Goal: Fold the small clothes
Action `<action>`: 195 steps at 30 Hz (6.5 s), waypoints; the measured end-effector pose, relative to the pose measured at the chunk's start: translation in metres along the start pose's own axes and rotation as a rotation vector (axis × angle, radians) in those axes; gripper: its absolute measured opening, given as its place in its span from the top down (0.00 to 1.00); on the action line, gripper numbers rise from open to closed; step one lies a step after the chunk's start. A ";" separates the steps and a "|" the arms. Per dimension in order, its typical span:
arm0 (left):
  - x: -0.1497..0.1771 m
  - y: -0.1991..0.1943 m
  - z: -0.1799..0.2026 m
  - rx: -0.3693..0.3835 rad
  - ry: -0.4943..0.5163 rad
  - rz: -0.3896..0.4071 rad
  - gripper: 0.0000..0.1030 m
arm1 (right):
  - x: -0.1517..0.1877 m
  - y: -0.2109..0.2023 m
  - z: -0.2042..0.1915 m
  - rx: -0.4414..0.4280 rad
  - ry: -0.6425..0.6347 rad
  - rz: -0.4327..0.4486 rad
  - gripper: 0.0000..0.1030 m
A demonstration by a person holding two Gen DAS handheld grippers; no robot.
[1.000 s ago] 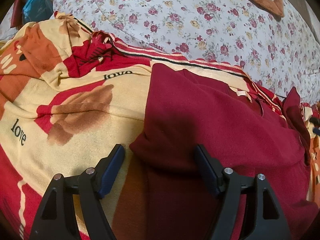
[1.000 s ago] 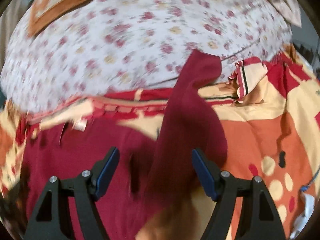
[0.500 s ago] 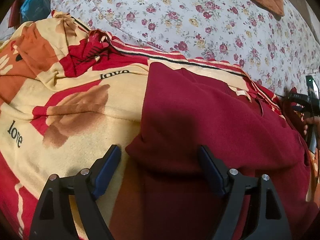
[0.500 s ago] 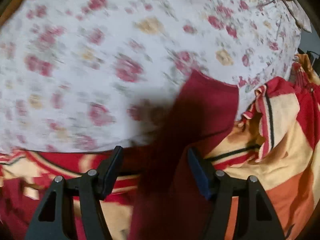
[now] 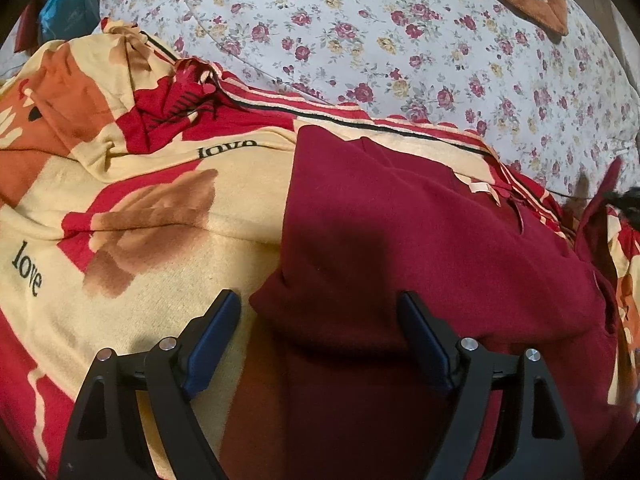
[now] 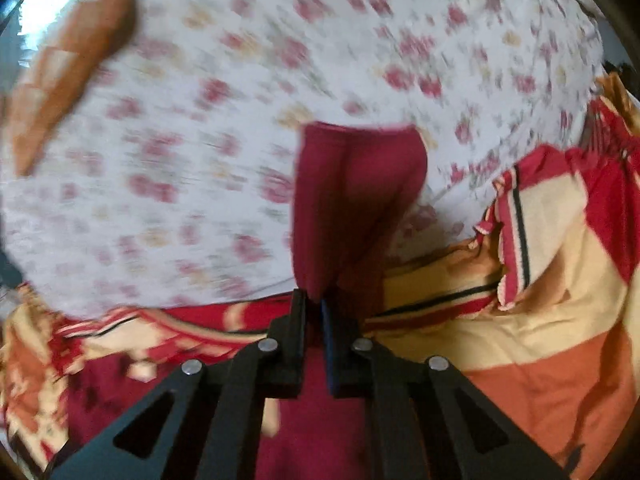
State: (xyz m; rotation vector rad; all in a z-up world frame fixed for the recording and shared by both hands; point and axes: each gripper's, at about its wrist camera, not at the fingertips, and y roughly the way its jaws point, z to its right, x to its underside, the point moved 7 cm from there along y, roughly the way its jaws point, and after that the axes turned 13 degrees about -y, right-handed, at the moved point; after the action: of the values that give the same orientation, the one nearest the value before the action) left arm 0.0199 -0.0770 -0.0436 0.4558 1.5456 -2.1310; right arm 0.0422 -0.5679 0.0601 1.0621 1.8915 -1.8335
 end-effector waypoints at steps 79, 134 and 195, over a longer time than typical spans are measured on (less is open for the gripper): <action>-0.005 -0.044 0.029 0.131 0.100 0.127 0.43 | 0.170 -0.095 -0.075 0.058 -0.265 -0.169 0.62; 0.144 -0.159 -0.023 0.093 0.044 -0.146 0.43 | 0.346 -0.210 -0.123 -0.394 -0.358 -0.270 0.24; 0.197 -0.174 -0.061 0.089 0.000 -0.313 1.00 | 0.432 -0.210 -0.157 -0.593 -0.215 -0.398 0.55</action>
State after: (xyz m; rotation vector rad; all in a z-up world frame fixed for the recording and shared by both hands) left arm -0.2402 -0.0084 -0.0264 0.2553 1.6151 -2.4416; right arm -0.3518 -0.2728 -0.0541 0.2971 2.3975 -1.3243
